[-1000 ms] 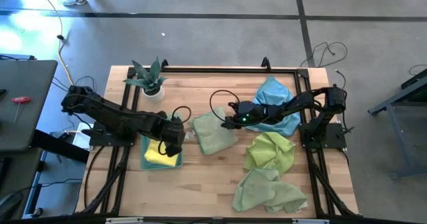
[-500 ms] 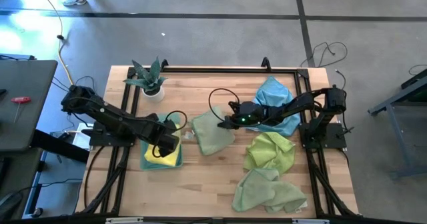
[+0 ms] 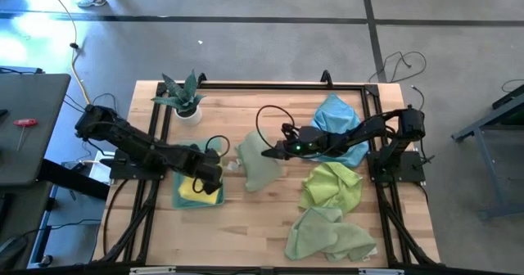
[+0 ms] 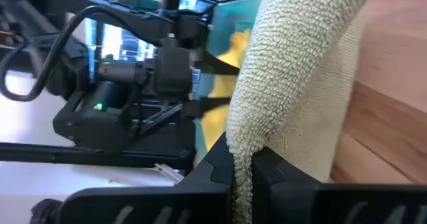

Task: Fold microfiber towels
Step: Put the top green microfiber towel into the green bin

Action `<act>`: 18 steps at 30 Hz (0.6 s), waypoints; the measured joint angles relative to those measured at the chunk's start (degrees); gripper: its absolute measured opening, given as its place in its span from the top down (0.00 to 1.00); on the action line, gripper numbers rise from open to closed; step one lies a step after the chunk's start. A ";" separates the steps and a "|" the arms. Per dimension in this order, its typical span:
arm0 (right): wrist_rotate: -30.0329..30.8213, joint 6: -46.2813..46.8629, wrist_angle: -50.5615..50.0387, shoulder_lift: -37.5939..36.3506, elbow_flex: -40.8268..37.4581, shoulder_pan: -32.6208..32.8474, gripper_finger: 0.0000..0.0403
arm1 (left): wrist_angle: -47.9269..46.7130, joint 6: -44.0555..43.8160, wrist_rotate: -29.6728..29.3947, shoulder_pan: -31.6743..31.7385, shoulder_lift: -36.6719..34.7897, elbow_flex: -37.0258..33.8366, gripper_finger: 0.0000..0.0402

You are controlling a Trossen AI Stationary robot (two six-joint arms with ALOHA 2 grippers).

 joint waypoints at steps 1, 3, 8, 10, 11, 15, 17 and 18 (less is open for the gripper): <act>0.00 -0.02 0.11 0.00 0.22 0.07 1.00 | 2.43 0.34 0.00 0.25 0.00 0.00 0.58; 0.02 -0.14 0.03 -0.12 1.26 0.30 1.00 | 8.10 1.47 -0.09 0.89 0.19 0.00 0.58; -0.61 -2.39 -0.42 -1.09 5.28 0.56 1.00 | 21.59 4.63 -0.40 2.32 0.44 0.07 0.58; -0.72 -3.73 -2.04 -1.88 6.94 0.54 1.00 | 25.41 5.26 -1.05 2.75 0.45 0.09 0.58; -0.86 -4.36 -3.35 -2.38 7.78 0.54 1.00 | 27.20 6.34 -1.29 2.95 0.42 0.33 0.58; -0.92 -7.98 -11.36 -4.49 11.46 0.51 1.00 | 30.57 12.44 -1.27 3.04 -0.16 1.82 0.58; -0.92 -9.32 -15.87 -5.19 13.76 0.51 1.00 | 27.77 13.48 -1.26 3.00 -0.12 2.48 0.58; -0.92 -9.58 -18.00 -5.48 14.88 0.54 1.00 | 25.61 13.67 -1.25 3.00 -0.12 3.05 0.58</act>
